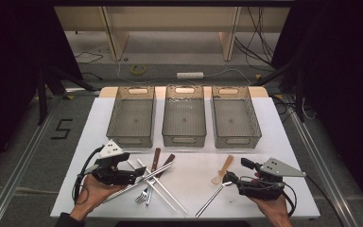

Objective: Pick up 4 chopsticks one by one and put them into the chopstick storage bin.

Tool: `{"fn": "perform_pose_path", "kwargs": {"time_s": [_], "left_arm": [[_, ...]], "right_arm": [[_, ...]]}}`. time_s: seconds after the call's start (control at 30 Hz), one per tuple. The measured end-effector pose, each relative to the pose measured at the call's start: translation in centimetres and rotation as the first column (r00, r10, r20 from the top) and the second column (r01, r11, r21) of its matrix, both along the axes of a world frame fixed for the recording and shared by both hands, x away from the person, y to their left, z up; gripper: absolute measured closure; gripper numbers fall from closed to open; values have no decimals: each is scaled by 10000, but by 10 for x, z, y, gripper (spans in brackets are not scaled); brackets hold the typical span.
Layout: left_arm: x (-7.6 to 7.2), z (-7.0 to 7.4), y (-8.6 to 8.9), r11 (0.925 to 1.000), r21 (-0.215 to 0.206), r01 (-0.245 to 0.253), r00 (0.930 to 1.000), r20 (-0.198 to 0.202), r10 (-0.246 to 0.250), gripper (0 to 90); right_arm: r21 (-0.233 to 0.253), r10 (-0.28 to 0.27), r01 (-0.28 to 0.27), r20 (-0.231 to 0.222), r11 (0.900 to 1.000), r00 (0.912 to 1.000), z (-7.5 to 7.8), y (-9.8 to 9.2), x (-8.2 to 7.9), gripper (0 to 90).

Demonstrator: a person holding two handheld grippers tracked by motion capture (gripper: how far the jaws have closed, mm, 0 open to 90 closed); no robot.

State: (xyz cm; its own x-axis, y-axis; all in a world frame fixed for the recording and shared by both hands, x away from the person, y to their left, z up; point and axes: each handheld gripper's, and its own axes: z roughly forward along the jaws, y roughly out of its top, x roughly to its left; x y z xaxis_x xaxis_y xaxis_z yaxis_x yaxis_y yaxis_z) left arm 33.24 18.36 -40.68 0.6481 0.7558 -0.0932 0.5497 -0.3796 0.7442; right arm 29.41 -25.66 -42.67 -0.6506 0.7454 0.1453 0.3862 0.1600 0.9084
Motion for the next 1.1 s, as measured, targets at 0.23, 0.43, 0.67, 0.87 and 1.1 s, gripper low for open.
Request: {"fn": "perform_pose_path", "kwargs": {"time_s": [0.23,0.43,0.67,0.87,1.1], "left_arm": [[14,-5,3,9899,1306,551,9926,-1151,-400,230],[24,-15,5,9750,1994,985,9790,-1950,-590,286],[29,-25,6,9537,2596,1520,9573,-2788,-767,391],[32,-34,2,9341,3019,1905,9415,-3257,-868,466],[33,-39,-3,9177,3184,2374,9296,-3487,-1195,528]], "right_arm": [[-59,6,-7,-112,10000,9999,-1,0,0,265],[-104,44,-47,-321,9999,9995,0,3,1,267],[-309,242,-252,-315,9992,9992,-1,7,-1,268],[-355,301,-313,-354,9989,9989,-1,8,0,269],[-472,322,-343,-435,9983,9985,-2,10,0,270]]}}
